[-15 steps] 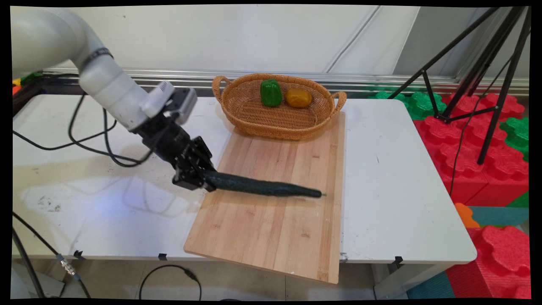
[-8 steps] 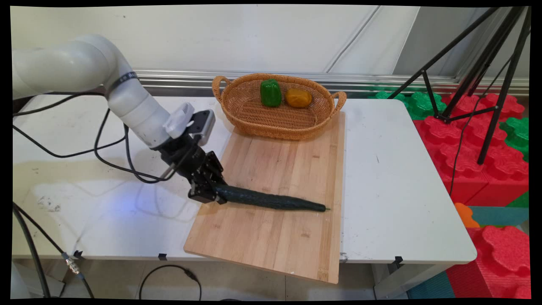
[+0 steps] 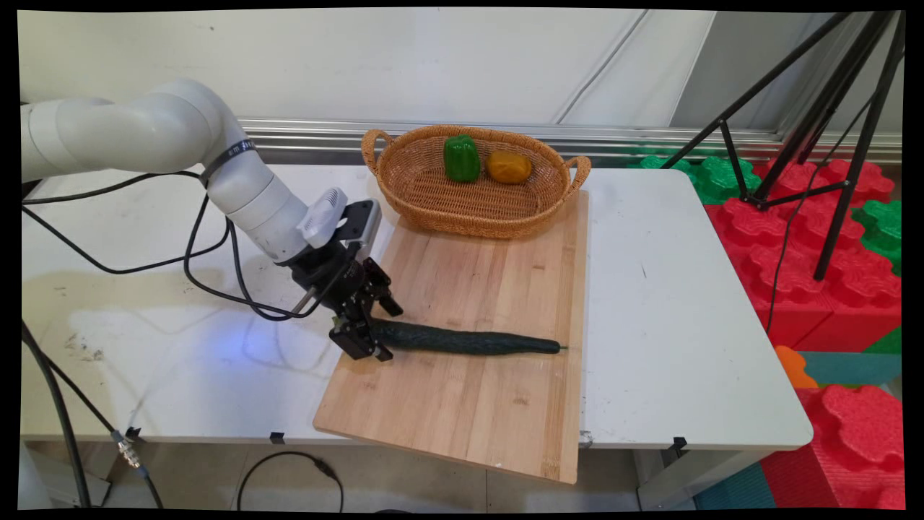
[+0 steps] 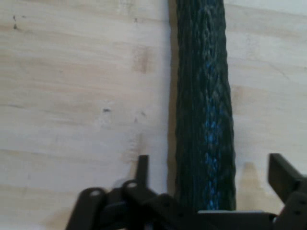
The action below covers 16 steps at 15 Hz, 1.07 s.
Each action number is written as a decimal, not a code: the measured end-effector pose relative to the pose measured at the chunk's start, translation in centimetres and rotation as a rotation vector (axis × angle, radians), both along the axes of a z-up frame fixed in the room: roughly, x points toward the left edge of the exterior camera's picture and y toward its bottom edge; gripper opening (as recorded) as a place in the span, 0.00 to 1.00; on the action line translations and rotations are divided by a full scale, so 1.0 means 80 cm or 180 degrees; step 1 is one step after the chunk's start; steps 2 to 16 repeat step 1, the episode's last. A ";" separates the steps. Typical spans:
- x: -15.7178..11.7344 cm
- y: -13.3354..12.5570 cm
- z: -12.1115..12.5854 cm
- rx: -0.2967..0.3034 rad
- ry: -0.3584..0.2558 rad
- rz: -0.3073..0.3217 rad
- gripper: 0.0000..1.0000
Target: Place the picked object on the cutting board
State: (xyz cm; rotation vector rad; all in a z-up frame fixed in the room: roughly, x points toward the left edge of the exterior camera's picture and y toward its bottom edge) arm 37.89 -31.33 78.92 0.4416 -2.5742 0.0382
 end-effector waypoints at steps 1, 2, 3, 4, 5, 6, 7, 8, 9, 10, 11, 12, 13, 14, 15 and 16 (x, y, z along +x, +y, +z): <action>0.000 -0.001 0.000 -0.0016 0.0006 -0.0013 1.00; 0.000 -0.001 0.000 -0.0016 0.0006 -0.0013 1.00; 0.000 -0.001 0.000 -0.0016 0.0006 -0.0013 1.00; 0.000 -0.001 0.000 -0.0016 0.0006 -0.0013 1.00; 0.000 -0.001 0.000 -0.0016 0.0006 -0.0013 1.00; 0.000 -0.001 0.000 -0.0016 0.0006 -0.0013 1.00; 0.000 -0.001 0.000 -0.0016 0.0006 -0.0013 1.00; 0.000 -0.001 0.000 -0.0016 0.0006 -0.0013 1.00; 0.000 -0.001 0.000 -0.0016 0.0006 -0.0013 1.00; 0.000 -0.001 0.000 -0.0016 0.0006 -0.0013 1.00; 0.000 -0.001 0.000 -0.0016 0.0006 -0.0013 1.00; 0.000 -0.001 0.000 -0.0016 0.0006 -0.0013 1.00; 0.000 -0.001 0.000 -0.0016 0.0006 -0.0013 1.00; 0.000 -0.001 0.000 -0.0016 0.0006 -0.0013 1.00; 0.000 -0.001 0.000 -0.0016 0.0006 -0.0013 1.00; 0.000 -0.001 0.000 -0.0016 0.0006 -0.0013 1.00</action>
